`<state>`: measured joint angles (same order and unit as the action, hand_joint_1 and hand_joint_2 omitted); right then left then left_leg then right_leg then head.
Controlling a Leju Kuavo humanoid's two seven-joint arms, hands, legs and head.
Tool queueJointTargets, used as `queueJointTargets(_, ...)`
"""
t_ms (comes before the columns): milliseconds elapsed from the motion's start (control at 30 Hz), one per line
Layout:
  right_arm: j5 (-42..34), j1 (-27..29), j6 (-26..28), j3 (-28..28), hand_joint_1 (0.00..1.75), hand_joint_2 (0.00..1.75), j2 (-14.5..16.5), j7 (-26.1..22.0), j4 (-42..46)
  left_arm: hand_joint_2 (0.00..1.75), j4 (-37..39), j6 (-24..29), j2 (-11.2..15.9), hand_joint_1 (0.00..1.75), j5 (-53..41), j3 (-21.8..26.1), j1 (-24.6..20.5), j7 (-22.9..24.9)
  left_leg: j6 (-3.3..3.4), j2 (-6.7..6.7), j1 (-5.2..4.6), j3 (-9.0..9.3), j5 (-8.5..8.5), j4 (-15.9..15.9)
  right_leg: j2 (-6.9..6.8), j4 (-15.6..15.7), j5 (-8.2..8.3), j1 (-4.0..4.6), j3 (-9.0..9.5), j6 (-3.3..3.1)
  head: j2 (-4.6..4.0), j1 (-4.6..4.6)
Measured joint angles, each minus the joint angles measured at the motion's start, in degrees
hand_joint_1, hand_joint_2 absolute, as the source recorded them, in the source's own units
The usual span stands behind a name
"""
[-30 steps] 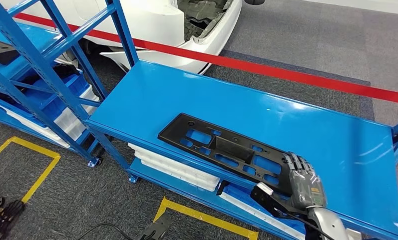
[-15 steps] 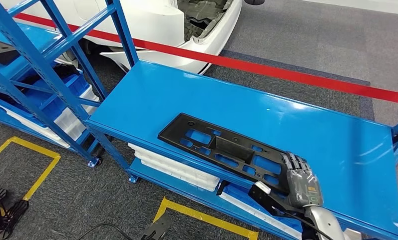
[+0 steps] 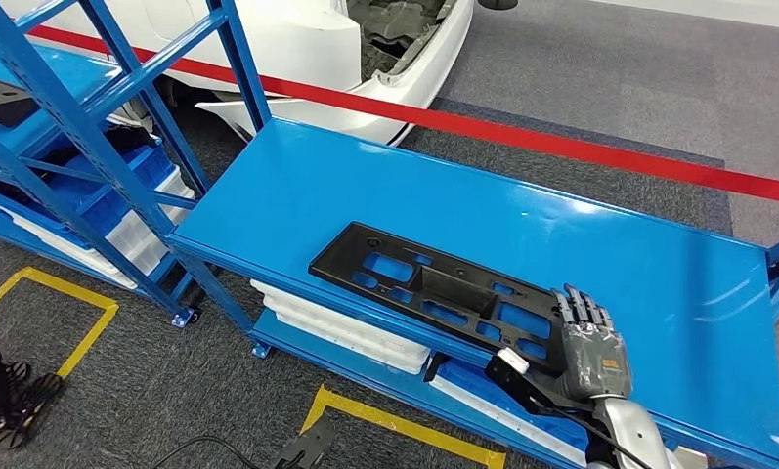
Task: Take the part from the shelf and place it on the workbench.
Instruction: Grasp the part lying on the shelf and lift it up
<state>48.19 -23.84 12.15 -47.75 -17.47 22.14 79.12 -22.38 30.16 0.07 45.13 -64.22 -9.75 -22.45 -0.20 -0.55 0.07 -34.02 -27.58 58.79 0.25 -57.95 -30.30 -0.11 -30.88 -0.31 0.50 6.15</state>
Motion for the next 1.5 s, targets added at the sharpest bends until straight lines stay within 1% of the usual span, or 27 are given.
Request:
queueJointTargets(267, 0.25, -0.26, 0.57, -0.13, 0.00, 1.75, 0.43, -0.02, -1.01, 0.00, 0.00, 0.05, 0.00, 0.00, 0.01, 0.00, 0.00, -0.01, 0.00, 0.00, 0.00, 0.02, 0.00, 0.00, 0.00, 0.00, 0.00, 0.00, 0.02, 0.00, 0.00, -0.01)
queueJointTargets(567, 1.46, -0.86, 3.39, -0.24, 0.00, 1.75, 0.92, -0.27, -1.92, 0.00, 0.00, 0.33, 0.00, 0.00, 0.30, 0.00, 0.01, -0.07, 0.00, 0.00, 0.00, 0.04, 0.00, 0.00, 0.00, 0.00, 0.00, 0.00, 0.03, 0.00, 0.00, 0.00)
queueJointTargets(800, 2.21, -1.59, 3.39, -0.26, 0.01, 1.75, 1.07, 0.54, -1.98, 0.00, 0.00, 0.52, -0.01, 0.00, 0.40, 0.00, 0.07, -0.04, 0.00, 0.00, 0.00, 0.03, 0.00, 0.00, 0.00, 0.00, 0.00, 0.00, 0.03, 0.00, 0.00, 0.01)
queueJointTargets(833, 2.16, -1.73, 3.27, -0.27, 0.06, 1.75, 1.08, 0.50, -2.08, 0.00, 0.00, 0.52, -0.01, 0.00, 0.37, 0.00, 0.08, -0.01, 0.00, 0.00, 0.00, 0.03, 0.00, 0.00, 0.00, 0.00, 0.00, 0.00, 0.03, 0.00, 0.00, 0.01)
queueJointTargets(867, 2.05, -1.92, 3.23, -0.30, 0.14, 1.75, 1.10, 0.30, -2.27, 0.00, 0.00, 0.53, -0.02, 0.00, 0.31, 0.00, 0.08, 0.07, 0.00, 0.00, 0.00, 0.03, 0.00, 0.00, 0.00, 0.00, 0.00, 0.00, 0.03, 0.00, 0.00, 0.01)
queueJointTargets(900, 1.87, -2.14, 3.32, -0.32, 0.41, 1.75, 1.15, -0.10, -2.59, 0.00, 0.00, 0.55, -0.02, 0.00, 0.24, 0.00, 0.07, 0.17, 0.00, 0.00, 0.00, 0.03, 0.00, 0.00, 0.00, 0.00, 0.00, 0.00, 0.04, 0.00, 0.00, 0.00)
queueJointTargets(1000, 1.22, -2.88, 4.33, -0.41, 1.49, 1.75, 1.44, -1.79, -4.05, 0.00, -0.01, 0.78, -0.02, 0.00, 0.13, 0.00, 0.07, 0.51, 0.00, 0.00, 0.00, 0.03, 0.00, 0.00, 0.00, 0.00, 0.00, 0.00, 0.04, 0.00, 0.00, -0.01)
queueJointTargets(1033, 1.01, -3.17, 4.88, -0.46, 1.66, 1.75, 1.60, -2.37, -4.68, 0.00, -0.01, 0.89, -0.02, 0.00, 0.16, 0.00, 0.07, 0.63, 0.00, 0.00, 0.00, 0.03, 0.00, 0.00, 0.00, 0.00, 0.00, 0.00, 0.04, 0.00, 0.00, 0.00)
queueJointTargets(1067, 0.77, -3.49, 5.42, -0.53, 1.72, 1.75, 1.80, -2.88, -5.34, 0.00, -0.02, 0.98, -0.02, 0.00, 0.26, 0.00, 0.08, 0.74, 0.00, 0.00, 0.00, 0.04, 0.00, 0.00, 0.00, 0.00, 0.00, 0.00, 0.04, 0.00, 0.00, 0.01)
queueJointTargets(1100, 0.50, -3.79, 5.89, -0.61, 1.75, 1.75, 2.01, -3.30, -6.00, 0.00, -0.02, 1.06, -0.03, 0.00, 0.36, 0.00, 0.08, 0.81, 0.00, 0.00, 0.00, 0.04, 0.00, 0.00, 0.00, 0.00, 0.00, 0.00, 0.04, 0.00, 0.00, 0.01)
queueJointTargets(1300, -1.67, -4.57, 6.06, -1.10, 1.75, 1.75, 2.88, -4.33, -8.92, 0.00, -0.02, 1.22, -0.04, 0.00, 0.64, -0.01, 0.12, 0.85, 0.00, -0.01, 0.00, 0.04, 0.00, 0.00, 0.00, 0.00, -0.01, 0.00, 0.04, 0.00, 0.00, 0.01)
queueJointTargets(1500, -2.07, -5.53, 5.90, -1.22, 1.75, 1.75, 3.15, -4.71, -10.33, 0.00, -0.02, 1.22, -0.04, 0.00, 0.66, -0.05, 0.11, 0.85, -0.01, -0.01, 0.01, 0.10, -0.01, 0.00, 0.00, 0.00, -0.03, 0.00, 0.09, 0.01, 0.00, 0.01)
